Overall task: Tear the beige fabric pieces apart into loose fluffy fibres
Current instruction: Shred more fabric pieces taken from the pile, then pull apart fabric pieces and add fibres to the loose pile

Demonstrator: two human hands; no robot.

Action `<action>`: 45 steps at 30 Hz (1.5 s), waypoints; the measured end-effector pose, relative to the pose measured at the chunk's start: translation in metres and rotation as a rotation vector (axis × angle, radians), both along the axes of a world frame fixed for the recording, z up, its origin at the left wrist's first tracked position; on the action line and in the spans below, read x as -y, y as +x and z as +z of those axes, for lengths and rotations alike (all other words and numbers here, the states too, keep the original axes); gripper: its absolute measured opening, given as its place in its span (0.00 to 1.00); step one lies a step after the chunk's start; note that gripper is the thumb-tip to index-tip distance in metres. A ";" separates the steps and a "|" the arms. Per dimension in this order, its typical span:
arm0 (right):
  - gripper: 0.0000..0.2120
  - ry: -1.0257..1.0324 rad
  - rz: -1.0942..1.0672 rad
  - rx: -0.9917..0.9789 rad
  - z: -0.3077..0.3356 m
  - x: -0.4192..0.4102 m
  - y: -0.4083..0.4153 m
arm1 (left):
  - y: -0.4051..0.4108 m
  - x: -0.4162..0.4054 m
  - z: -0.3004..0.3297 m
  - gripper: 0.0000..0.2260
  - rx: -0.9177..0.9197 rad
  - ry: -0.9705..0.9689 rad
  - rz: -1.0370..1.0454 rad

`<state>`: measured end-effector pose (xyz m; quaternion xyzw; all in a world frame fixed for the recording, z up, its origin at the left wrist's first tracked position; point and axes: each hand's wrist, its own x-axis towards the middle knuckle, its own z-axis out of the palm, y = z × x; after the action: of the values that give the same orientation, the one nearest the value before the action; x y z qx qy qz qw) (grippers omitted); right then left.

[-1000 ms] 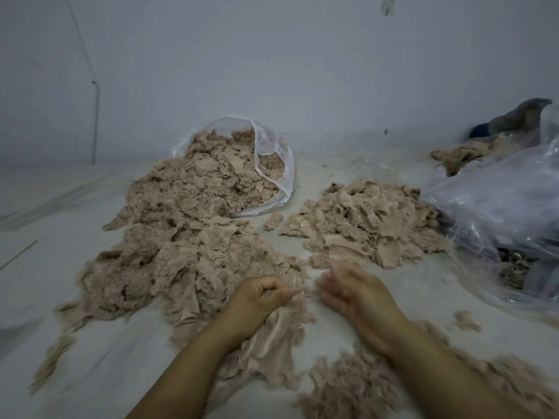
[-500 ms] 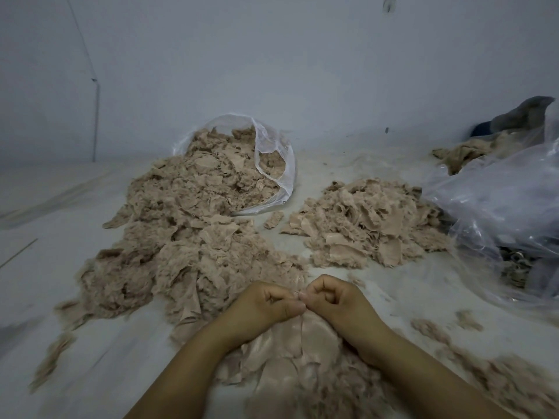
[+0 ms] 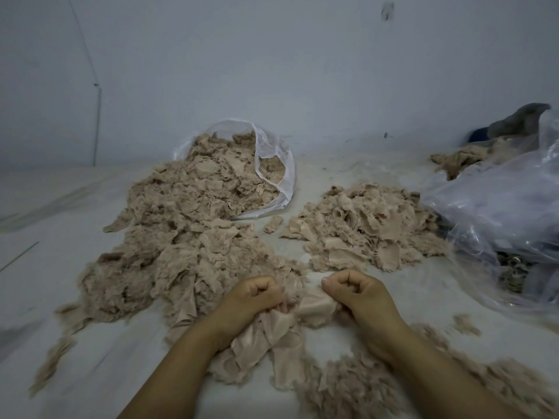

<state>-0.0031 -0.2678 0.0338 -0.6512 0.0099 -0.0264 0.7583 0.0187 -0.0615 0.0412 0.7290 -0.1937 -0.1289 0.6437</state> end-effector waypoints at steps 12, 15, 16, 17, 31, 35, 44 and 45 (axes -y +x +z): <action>0.05 -0.039 -0.114 0.035 0.001 0.005 0.001 | 0.000 0.006 -0.008 0.06 -0.070 0.002 0.046; 0.18 -0.155 0.066 -0.011 0.007 0.012 -0.005 | 0.003 0.004 -0.008 0.08 -0.105 -0.093 0.111; 0.23 -0.221 0.123 -0.028 0.007 0.010 -0.007 | 0.003 0.005 -0.009 0.11 -0.114 -0.109 0.121; 0.25 -0.274 0.157 -0.028 0.006 0.006 -0.008 | 0.003 0.006 -0.009 0.15 -0.113 -0.107 0.129; 0.19 -0.062 0.234 -0.081 -0.005 -0.020 -0.006 | -0.004 0.026 -0.011 0.06 0.116 -0.073 0.131; 0.06 -0.086 0.071 -0.032 -0.007 -0.018 -0.004 | -0.002 0.025 -0.009 0.09 0.148 -0.050 0.155; 0.06 0.138 0.064 -0.064 0.001 -0.004 0.001 | -0.001 0.016 -0.007 0.10 0.097 -0.024 0.095; 0.06 0.147 0.075 -0.069 0.001 -0.006 0.001 | -0.002 0.016 -0.009 0.10 0.097 0.023 0.062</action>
<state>-0.0021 -0.2623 0.0346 -0.5944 0.0135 0.0252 0.8037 0.0164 -0.0774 0.0326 0.7475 -0.2003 -0.0758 0.6288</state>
